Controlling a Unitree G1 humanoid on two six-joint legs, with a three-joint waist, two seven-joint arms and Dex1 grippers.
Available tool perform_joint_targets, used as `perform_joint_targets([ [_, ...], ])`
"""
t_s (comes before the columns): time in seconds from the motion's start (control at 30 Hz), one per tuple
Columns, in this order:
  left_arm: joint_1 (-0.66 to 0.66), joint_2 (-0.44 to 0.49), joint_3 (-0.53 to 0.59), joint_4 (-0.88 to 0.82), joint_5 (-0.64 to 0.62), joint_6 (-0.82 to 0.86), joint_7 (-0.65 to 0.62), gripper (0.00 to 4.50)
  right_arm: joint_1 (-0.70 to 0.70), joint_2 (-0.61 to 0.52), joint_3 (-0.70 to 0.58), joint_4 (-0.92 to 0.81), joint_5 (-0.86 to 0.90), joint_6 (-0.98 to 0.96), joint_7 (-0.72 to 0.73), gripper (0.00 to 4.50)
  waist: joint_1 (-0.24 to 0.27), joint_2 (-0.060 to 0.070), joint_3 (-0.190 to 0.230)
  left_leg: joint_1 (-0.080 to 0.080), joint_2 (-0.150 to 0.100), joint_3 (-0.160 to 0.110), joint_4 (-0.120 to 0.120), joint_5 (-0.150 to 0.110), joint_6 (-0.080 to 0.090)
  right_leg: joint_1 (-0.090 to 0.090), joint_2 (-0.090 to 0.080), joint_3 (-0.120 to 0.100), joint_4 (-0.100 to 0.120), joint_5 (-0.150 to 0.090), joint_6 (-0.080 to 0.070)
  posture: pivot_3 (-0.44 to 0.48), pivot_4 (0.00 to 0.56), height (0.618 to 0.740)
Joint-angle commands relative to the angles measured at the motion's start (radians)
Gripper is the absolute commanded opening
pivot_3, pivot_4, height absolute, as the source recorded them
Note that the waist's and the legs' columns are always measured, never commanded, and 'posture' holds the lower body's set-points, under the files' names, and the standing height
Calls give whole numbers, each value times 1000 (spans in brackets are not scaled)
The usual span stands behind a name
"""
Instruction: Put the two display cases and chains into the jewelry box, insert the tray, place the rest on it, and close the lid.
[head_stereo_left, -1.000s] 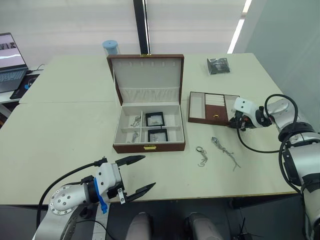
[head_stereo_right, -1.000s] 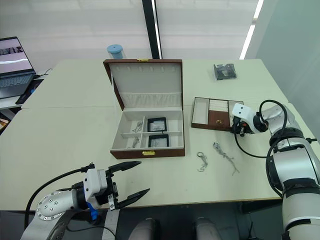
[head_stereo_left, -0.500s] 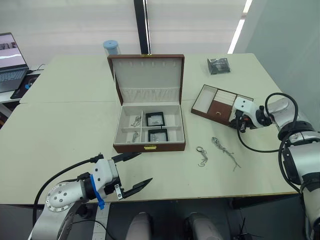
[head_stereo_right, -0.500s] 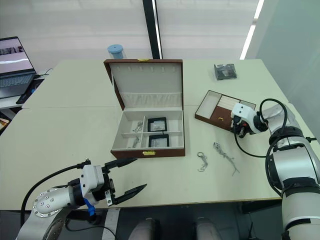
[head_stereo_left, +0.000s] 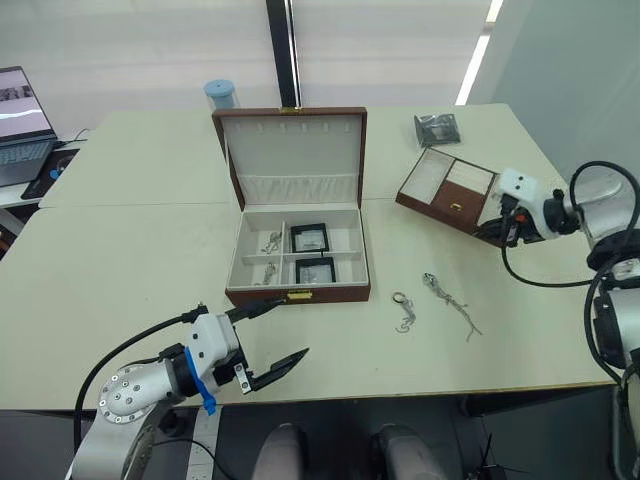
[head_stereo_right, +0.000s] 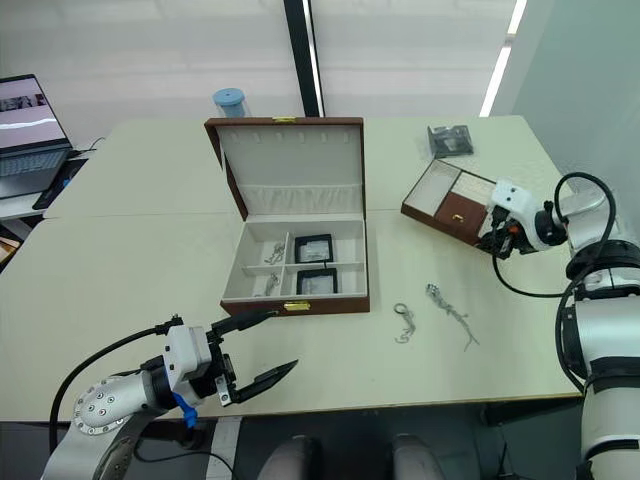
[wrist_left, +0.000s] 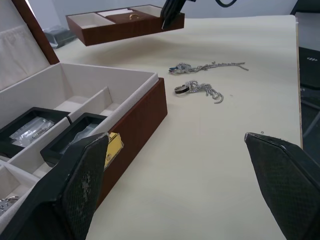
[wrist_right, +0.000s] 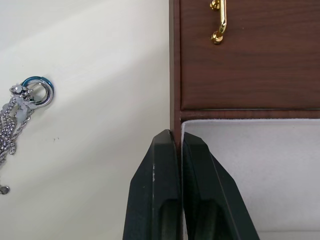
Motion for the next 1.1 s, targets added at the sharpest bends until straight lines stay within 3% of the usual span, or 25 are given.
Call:
perform_joint_targets([
  [0.03,4,0,-3,-34,-25,7,1,4500,116,-79,-61,-320,105,132,113,12,1,0,0,0,0,0,0,0,0,0,0,0,0,0,0,0,150,740],
  [0.23,-9,-5,-14,-30,-25,23,4,4500,410,-233,-121,-913,196,478,129,12,6,2,1,-1,-1,-1,0,0,0,0,-1,-1,0,0,0,0,150,740],
  [0.5,-10,-6,-10,-30,-44,37,6,4500,643,-327,-177,-1362,357,711,95,12,-3,2,1,0,0,-2,0,0,0,1,1,-1,0,0,0,0,150,740],
  [0.77,22,-9,19,-60,-57,59,57,4500,588,-286,-73,-1506,438,811,1,12,-2,2,1,0,0,-2,1,0,0,1,2,0,-1,0,0,0,150,740],
  [1.1,163,-69,99,-151,-36,61,202,4500,320,-112,213,-1431,396,817,-64,12,-1,1,1,-1,0,-3,1,0,0,0,2,-1,-1,0,0,0,150,740],
])
